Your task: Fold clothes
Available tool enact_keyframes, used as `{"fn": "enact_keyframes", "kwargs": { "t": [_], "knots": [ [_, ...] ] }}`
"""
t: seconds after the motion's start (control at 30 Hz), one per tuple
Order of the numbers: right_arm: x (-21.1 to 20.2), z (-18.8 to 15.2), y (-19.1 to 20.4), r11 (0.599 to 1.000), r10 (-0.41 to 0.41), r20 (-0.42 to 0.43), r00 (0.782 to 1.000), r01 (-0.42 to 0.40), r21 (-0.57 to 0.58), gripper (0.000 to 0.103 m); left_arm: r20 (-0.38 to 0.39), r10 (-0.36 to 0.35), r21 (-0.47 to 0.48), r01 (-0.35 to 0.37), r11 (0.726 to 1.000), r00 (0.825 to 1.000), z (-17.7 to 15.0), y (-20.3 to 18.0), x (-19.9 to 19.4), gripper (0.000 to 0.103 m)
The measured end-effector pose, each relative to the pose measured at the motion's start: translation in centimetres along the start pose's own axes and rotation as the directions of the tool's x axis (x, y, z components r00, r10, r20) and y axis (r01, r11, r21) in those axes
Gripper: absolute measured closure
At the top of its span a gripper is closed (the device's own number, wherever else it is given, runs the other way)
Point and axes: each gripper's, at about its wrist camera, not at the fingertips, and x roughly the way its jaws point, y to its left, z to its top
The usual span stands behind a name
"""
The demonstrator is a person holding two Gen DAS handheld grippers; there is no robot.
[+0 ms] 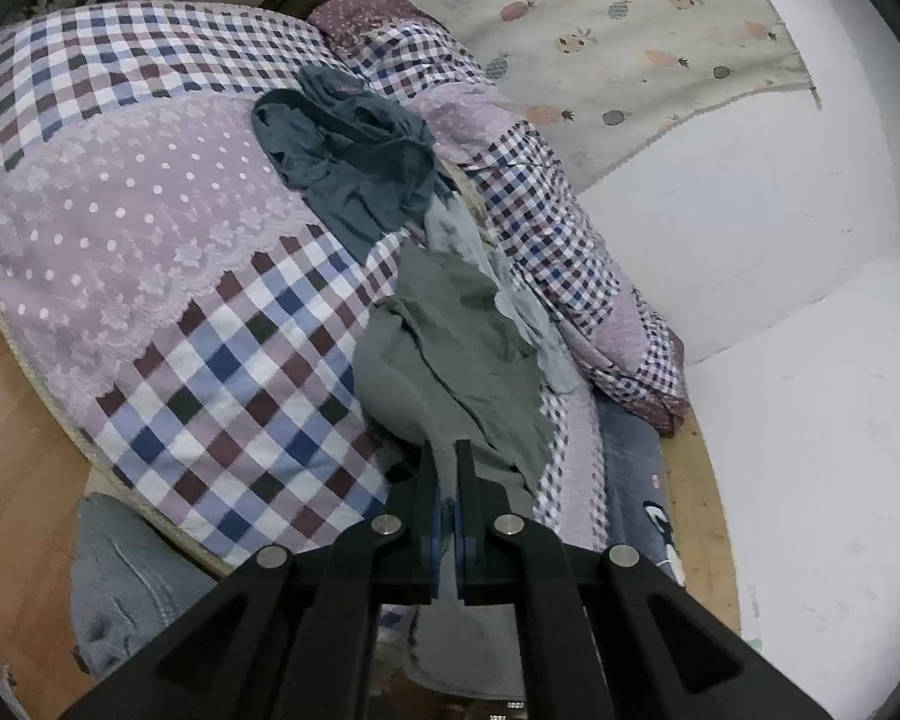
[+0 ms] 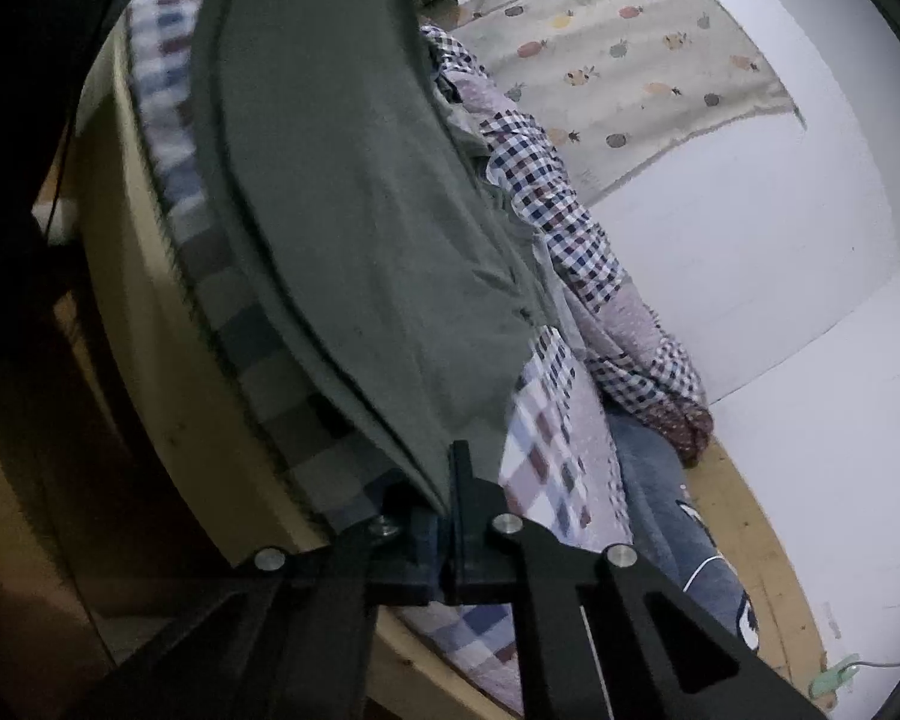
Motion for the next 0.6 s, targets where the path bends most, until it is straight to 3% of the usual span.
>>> {"fn": "enact_keyframes", "kwargs": {
  "t": [0.13,0.37,0.5,0.6],
  "knots": [
    [-1.4,1.5,-6.0,0.998,-0.007,0.005,1.0,0.006,0.055,0.103,0.004,0.016,0.025,-0.016,1.0,1.0,0.4,0.0,-0.3,0.103],
    [-3.1,5.7,-18.7,0.988,-0.093,0.015,0.996,0.09,0.128,0.103,0.025,0.026,0.17,-0.03,0.985,0.999,0.7,-3.2,-1.7,0.102],
    [-4.2,7.6,-23.7,0.983,-0.12,0.01,0.993,0.117,0.14,0.103,0.028,-0.029,0.223,0.022,0.975,0.999,0.9,-5.2,-3.5,0.102],
    [-6.3,8.7,-25.8,0.99,-0.089,-0.018,0.996,0.09,0.11,0.103,0.033,-0.086,0.251,0.075,0.965,0.996,0.8,-6.6,-5.8,0.102]
  ]
}}
